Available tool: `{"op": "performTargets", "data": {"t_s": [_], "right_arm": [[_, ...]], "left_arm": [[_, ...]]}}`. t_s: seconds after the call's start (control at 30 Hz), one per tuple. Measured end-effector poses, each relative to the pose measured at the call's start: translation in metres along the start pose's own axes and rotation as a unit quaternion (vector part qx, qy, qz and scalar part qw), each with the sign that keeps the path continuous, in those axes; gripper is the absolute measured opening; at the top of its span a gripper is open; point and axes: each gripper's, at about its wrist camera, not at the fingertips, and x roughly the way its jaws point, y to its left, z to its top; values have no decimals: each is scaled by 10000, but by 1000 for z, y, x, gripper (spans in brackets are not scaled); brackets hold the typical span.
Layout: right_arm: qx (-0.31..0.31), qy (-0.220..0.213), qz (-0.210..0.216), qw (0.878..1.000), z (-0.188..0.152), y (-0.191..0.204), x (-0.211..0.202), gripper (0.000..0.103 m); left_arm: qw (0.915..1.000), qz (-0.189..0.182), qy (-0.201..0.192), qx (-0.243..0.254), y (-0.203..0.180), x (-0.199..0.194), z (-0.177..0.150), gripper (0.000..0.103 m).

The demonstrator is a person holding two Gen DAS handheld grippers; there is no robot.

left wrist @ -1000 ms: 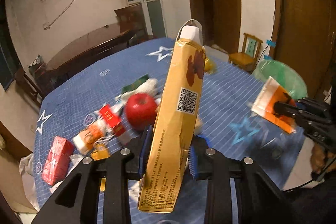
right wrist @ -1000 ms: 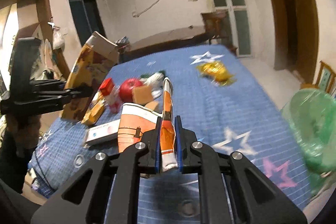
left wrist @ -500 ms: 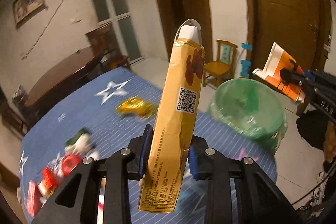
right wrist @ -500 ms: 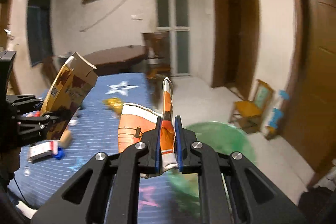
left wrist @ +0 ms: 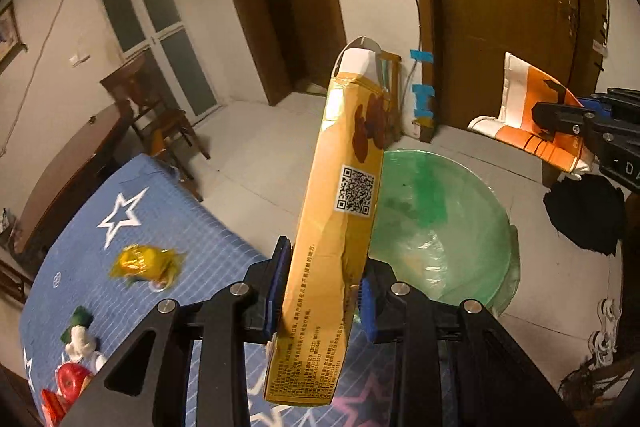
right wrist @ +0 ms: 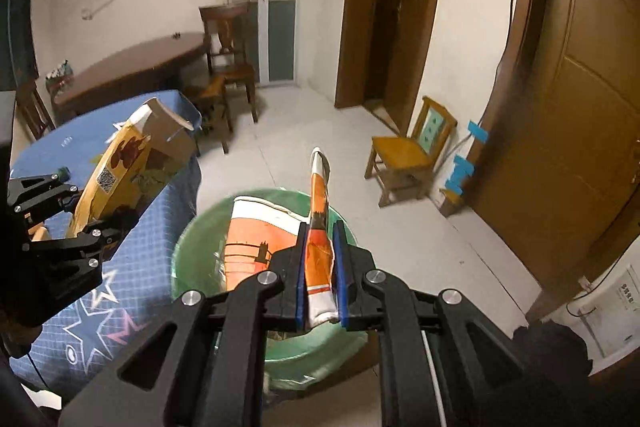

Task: Collect trash
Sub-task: 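Carry both boxes over the green bin and open both tools to drop them, then return both tools to the table and grasp the white medicine box with the left tool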

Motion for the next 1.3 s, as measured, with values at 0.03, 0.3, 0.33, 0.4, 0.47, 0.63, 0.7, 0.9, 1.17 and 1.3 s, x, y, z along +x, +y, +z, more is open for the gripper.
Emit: {"op": "performTargets", "data": {"t_s": [0.03,0.3,0.33,0.4,0.47,0.63,0.7,0.9,1.17,1.3], "right_arm": [[6,61,13,10000,-1,-2,3,10],[-16,620,178,9979,1,-6,32,10],[-30,672,211,9975,2,-5,35,10],[-52,753,234,9969,2,-4,41,10],[-79,855,264,9960,1,-2,46,10],[-99,1011,267,9945,2,0,57,10],[-75,1037,288,9942,4,1,61,11],[57,944,230,9953,13,-4,72,33],[26,875,267,9958,13,1,70,33],[73,806,317,9962,11,0,66,33]], "left_arm": [[10000,-46,45,22,-4,6,3,32],[9981,-402,475,-8,-11,41,5,32],[9974,-474,549,-27,-10,46,4,32],[9964,-547,640,-75,-6,50,0,32],[9951,-651,727,-124,-2,56,-2,32],[9926,-820,862,-235,3,68,-2,32],[9919,-889,859,-285,4,72,3,32],[9945,-757,586,-426,20,69,17,54],[9957,-564,487,-542,34,59,14,54],[9971,-429,384,-487,37,46,-1,54]]}}
